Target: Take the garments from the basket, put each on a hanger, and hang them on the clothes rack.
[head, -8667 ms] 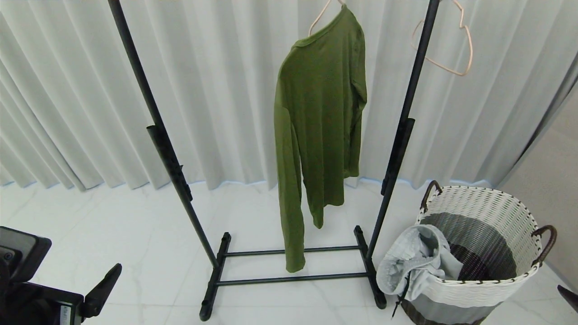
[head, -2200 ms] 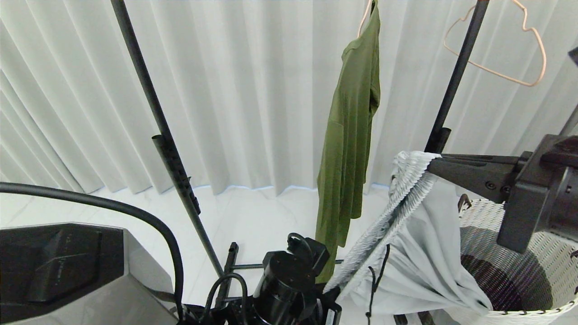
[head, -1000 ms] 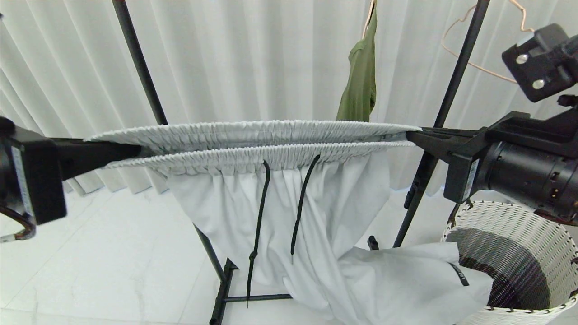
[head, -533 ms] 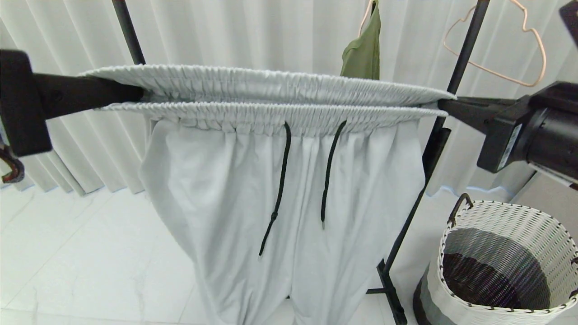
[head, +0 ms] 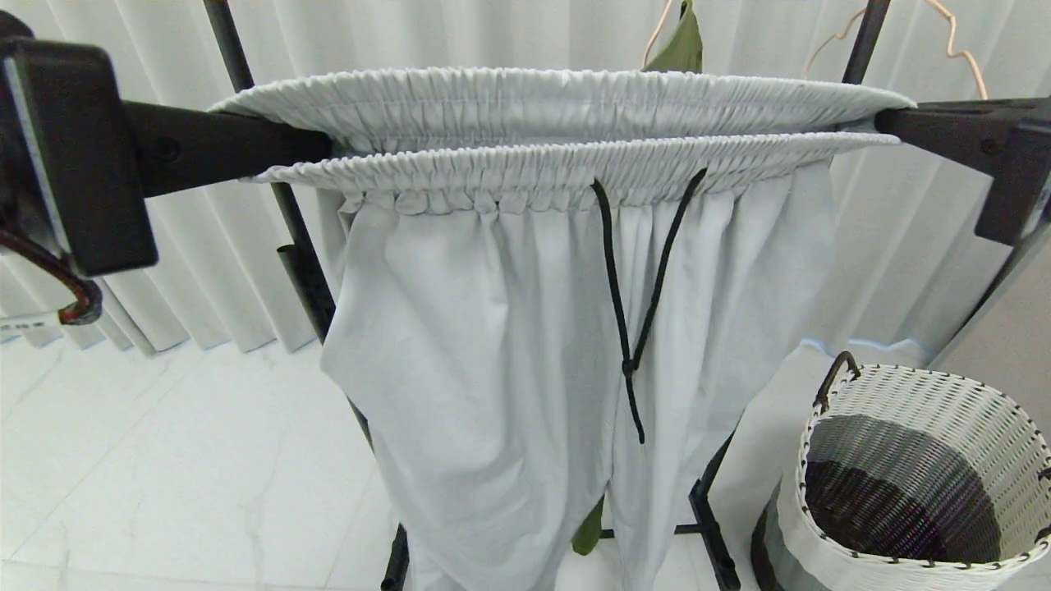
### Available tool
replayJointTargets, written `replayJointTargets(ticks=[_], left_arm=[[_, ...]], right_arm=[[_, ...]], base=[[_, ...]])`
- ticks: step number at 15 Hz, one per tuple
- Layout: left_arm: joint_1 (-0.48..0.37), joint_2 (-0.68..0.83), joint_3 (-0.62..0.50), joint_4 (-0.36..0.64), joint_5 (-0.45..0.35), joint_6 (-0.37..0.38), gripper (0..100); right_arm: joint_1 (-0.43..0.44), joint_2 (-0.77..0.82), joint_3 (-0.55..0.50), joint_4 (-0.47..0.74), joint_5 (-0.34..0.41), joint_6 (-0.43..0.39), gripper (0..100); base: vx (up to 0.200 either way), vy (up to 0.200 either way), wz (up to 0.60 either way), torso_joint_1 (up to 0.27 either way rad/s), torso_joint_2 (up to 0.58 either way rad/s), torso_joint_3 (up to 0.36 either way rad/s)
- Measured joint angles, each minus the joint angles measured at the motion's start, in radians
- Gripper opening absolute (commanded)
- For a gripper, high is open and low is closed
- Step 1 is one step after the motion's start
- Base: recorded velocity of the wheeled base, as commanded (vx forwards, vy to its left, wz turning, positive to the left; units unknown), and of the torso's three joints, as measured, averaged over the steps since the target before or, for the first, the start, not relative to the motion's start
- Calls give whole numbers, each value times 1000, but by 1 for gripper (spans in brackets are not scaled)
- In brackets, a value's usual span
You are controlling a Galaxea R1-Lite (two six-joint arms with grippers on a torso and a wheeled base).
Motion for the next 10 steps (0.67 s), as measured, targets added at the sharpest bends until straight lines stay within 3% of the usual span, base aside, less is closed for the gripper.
replayJointTargets(ticks=[4,5,7,10], left_arm=[[-45,41,-7,-88,99,1,0],[-53,66,-19,-136,120,1,0],[-66,125,-59,-221,145,1,0],[-76,203,-135,-240,162,1,0]], right_arm=[[23,-93,-60,251,32,-1,0],[61,-122,-72,376,44,0,0],[164,-176,-90,507,55,4,0],[331,-214,-94,570,60,7,0]], base=[[0,0,0,0,0,0],[0,0,0,0,0,0],[0,0,0,0,0,0],[0,0,0,0,0,0]])
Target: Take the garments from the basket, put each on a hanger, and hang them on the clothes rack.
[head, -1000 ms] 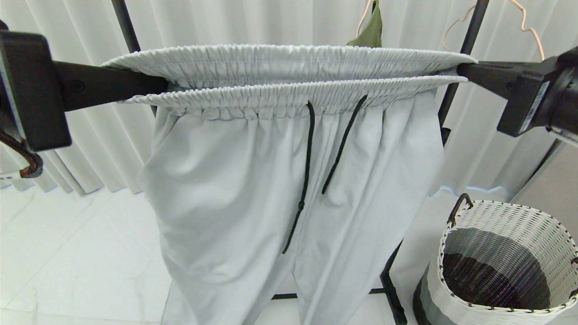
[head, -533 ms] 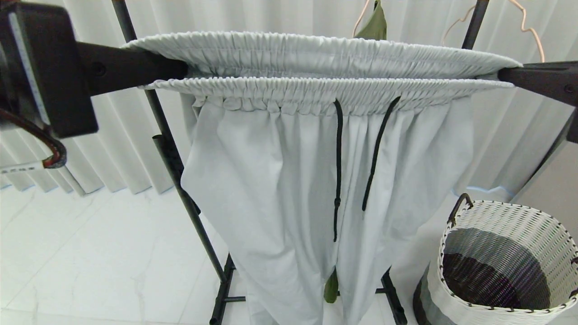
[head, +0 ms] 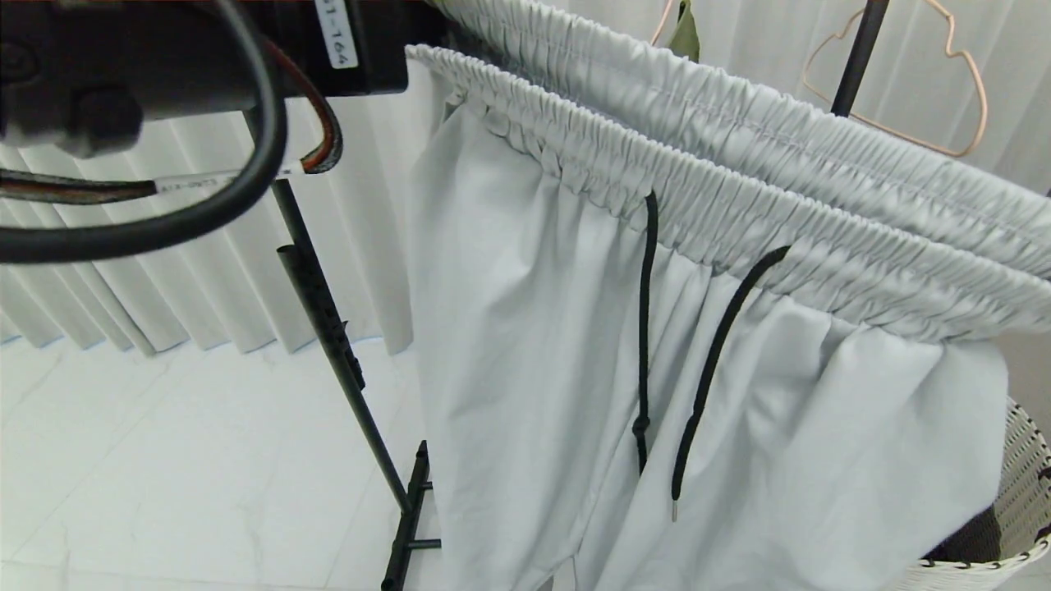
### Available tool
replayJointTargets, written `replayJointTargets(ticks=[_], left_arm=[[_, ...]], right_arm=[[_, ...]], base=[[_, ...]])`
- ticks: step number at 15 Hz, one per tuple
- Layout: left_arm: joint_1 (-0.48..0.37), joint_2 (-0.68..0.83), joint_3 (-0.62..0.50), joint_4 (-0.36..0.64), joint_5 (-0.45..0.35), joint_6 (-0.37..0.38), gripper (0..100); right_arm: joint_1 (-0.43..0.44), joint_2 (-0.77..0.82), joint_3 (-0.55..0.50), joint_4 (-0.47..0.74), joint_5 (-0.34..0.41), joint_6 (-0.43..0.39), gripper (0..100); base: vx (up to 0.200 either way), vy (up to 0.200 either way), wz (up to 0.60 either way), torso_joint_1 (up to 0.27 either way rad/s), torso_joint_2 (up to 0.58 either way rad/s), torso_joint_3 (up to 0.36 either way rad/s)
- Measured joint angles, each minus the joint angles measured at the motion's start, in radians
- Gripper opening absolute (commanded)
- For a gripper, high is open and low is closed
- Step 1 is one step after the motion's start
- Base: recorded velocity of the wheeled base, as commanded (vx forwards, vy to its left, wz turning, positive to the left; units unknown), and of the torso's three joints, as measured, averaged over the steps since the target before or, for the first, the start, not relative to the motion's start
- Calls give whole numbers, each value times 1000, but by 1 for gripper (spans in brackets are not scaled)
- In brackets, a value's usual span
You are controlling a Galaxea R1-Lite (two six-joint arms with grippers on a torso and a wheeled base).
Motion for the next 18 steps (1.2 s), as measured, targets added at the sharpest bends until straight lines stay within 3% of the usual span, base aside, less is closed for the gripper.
replayJointTargets(ticks=[5,7,9,11,13,16,18], left_arm=[[-2,22,4,5,36,1,0],[-3,7,19,25,36,3,0],[-15,-30,49,98,36,3,0],[-57,-98,101,189,35,2,0],[-109,-165,163,226,35,1,0],[-226,-221,201,230,53,33,0],[-272,-237,217,229,84,110,0]], right_arm=[[23,-13,9,6,-4,3,0],[-30,-16,9,4,-4,6,0],[-147,-10,9,-20,-1,9,0],[-263,25,11,-149,1,13,0],[-318,86,15,-329,2,21,0],[-340,198,15,-586,17,23,0],[-341,246,13,-632,29,21,0]], base=[[0,0,0,0,0,0],[0,0,0,0,0,0],[0,0,0,0,0,0],[0,0,0,0,0,0],[0,0,0,0,0,0],[0,0,0,0,0,0],[0,0,0,0,0,0]])
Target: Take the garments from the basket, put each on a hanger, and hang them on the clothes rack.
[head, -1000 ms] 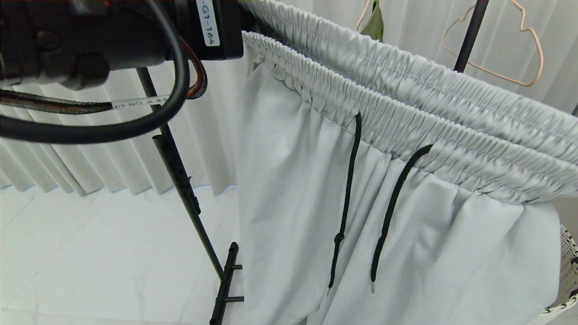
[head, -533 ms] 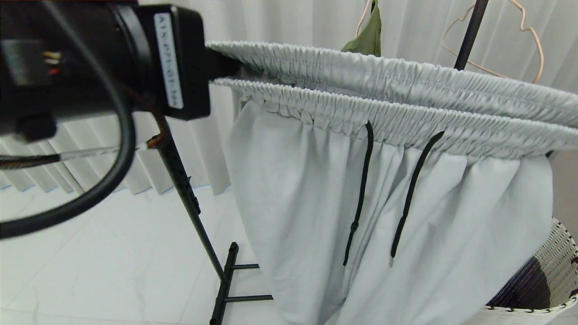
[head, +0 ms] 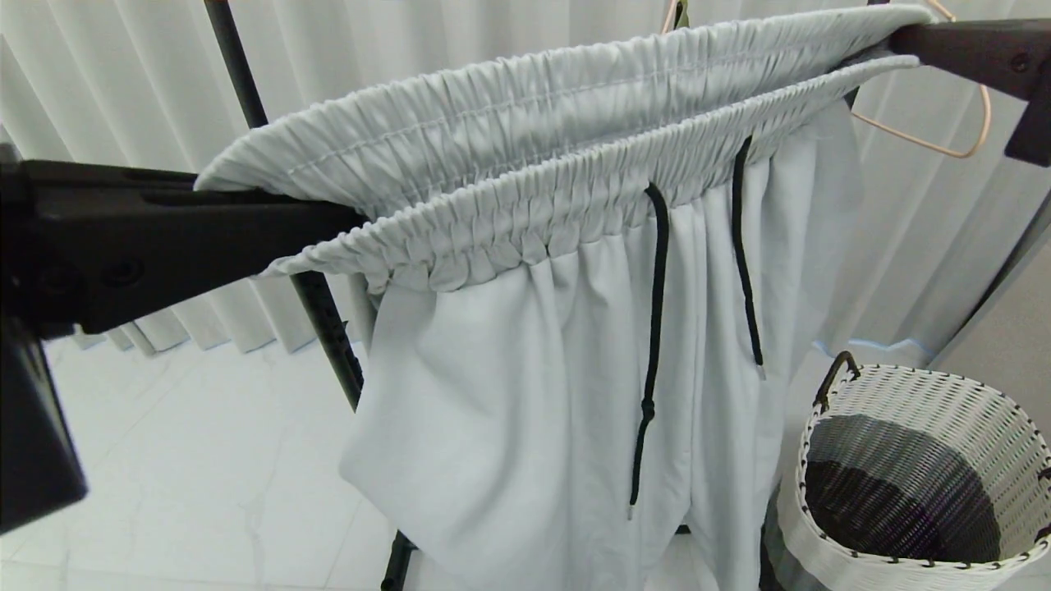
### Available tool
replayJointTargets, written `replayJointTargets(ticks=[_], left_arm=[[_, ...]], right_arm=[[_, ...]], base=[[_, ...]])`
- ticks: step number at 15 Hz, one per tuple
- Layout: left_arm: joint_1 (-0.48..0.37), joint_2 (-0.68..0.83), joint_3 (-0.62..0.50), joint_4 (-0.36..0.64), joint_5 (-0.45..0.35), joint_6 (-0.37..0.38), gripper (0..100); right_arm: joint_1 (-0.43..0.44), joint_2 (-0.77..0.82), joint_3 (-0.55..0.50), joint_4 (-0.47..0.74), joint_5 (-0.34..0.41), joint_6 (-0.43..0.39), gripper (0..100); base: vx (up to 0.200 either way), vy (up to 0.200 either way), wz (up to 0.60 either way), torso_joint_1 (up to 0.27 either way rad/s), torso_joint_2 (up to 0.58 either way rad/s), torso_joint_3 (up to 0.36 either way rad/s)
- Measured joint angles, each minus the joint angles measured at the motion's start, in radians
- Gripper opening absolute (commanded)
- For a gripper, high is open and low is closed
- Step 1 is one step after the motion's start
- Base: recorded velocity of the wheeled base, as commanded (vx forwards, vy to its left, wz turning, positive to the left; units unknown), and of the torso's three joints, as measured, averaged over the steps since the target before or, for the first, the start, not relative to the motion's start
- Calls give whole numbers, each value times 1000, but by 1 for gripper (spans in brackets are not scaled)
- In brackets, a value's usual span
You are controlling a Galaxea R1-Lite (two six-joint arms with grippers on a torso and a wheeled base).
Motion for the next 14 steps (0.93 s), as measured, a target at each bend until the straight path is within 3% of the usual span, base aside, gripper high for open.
replayJointTargets(ticks=[3,5,7,10,14], left_arm=[[-14,-6,9,-2,3,19,0],[24,3,-2,-19,3,19,0],[96,31,-29,-91,3,30,0],[181,108,-87,-279,0,81,0],[208,151,-33,-295,0,85,0]], right_arm=[[-5,19,1,22,-6,0,0],[-21,0,-10,115,-8,0,0],[-34,-32,-33,196,-7,0,0],[-39,-93,-70,309,-7,0,0],[-11,-156,-24,361,-7,-1,0]], base=[[0,0,0,0,0,0],[0,0,0,0,0,0],[0,0,0,0,0,0],[0,0,0,0,0,0],[0,0,0,0,0,0]])
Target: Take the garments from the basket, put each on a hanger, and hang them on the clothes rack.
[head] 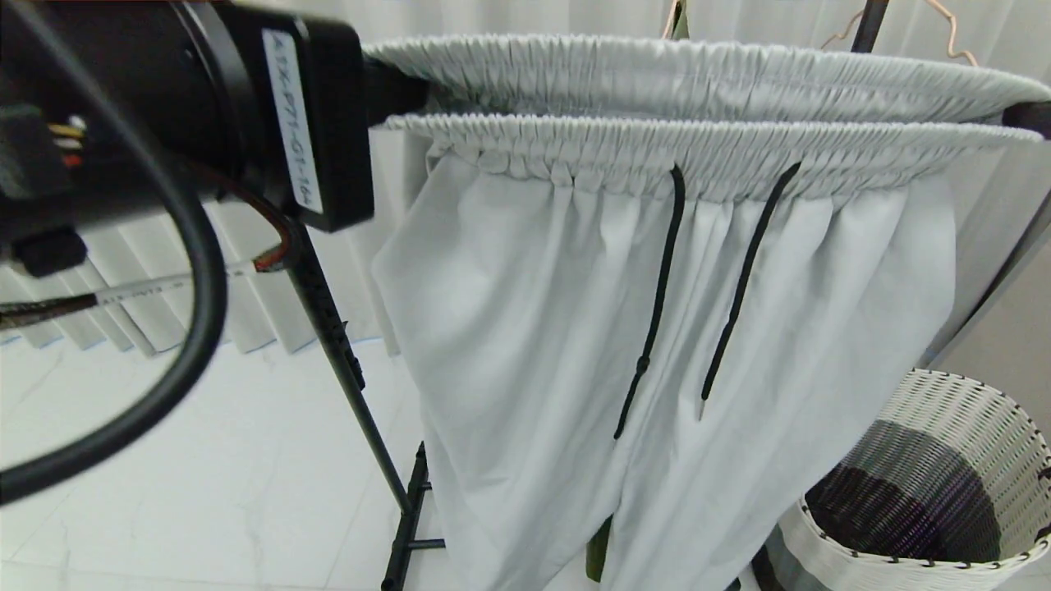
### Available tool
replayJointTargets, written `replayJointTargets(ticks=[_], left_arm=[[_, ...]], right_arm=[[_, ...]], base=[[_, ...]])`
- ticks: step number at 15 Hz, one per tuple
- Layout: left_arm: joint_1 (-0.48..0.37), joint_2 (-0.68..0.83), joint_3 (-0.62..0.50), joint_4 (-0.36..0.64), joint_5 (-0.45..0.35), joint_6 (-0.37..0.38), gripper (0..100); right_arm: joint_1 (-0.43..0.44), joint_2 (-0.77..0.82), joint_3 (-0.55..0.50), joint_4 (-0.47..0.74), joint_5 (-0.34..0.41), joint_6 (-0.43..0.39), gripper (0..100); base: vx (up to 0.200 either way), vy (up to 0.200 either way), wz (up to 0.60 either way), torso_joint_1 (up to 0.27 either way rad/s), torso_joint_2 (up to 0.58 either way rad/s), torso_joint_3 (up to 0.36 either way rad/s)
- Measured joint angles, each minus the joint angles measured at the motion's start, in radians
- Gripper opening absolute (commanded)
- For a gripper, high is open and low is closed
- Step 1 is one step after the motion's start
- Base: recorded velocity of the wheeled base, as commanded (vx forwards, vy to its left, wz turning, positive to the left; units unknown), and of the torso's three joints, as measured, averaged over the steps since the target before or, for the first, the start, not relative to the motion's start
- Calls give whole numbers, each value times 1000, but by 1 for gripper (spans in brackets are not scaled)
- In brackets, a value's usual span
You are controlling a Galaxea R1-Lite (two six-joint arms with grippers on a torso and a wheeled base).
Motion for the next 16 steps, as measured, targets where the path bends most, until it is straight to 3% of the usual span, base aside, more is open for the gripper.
replayJointTargets(ticks=[6,7,13,16], left_arm=[[1,-8,25,-1,-2,1,0],[1,-9,25,-2,-3,1,0],[2,-13,32,-2,1,0,0],[40,-25,64,-1,9,3,0]], right_arm=[[17,-16,19,-3,2,0,0],[17,-16,19,2,1,0,100],[14,-42,77,-2,0,0,100],[-78,-67,89,67,-7,0,100]], base=[[0,0,0,0,0,0],[0,0,0,0,0,0],[0,0,0,0,0,0],[0,0,0,0,0,0]])
